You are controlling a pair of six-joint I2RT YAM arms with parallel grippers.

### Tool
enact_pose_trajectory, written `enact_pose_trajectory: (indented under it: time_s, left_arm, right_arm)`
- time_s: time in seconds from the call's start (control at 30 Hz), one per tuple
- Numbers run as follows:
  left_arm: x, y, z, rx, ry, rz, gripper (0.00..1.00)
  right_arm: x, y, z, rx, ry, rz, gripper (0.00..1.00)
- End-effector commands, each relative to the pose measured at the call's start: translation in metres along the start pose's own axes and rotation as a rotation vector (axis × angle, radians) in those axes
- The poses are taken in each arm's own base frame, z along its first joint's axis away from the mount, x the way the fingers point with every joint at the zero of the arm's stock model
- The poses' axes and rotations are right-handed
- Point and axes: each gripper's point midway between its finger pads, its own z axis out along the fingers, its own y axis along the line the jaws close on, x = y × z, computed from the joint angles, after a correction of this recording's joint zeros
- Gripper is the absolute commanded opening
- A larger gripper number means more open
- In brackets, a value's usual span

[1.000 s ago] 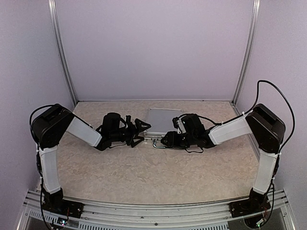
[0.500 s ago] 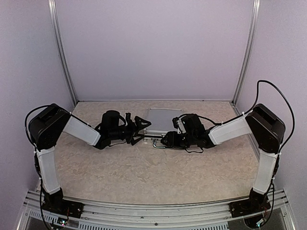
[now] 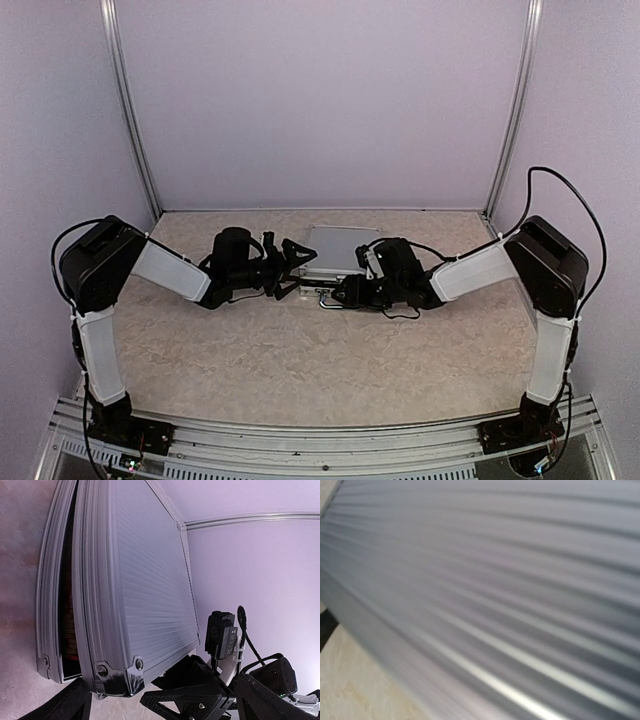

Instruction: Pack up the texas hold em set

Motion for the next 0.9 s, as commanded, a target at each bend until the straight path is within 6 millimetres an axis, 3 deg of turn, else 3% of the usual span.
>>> enact_pose_trajectory:
  time_s: [0.0, 0.87]
  left_arm:
    - [-0.001, -0.022, 0.005, 0.057, 0.000, 0.050, 0.99]
    - [0.006, -0.011, 0.005, 0.051, 0.014, 0.034, 0.99]
  right_arm:
    - [-0.006, 0.012, 0.006, -0.042, -0.019, -0.025, 0.60]
    - [-0.011, 0.029, 0.006, -0.120, -0.051, -0.060, 0.60]
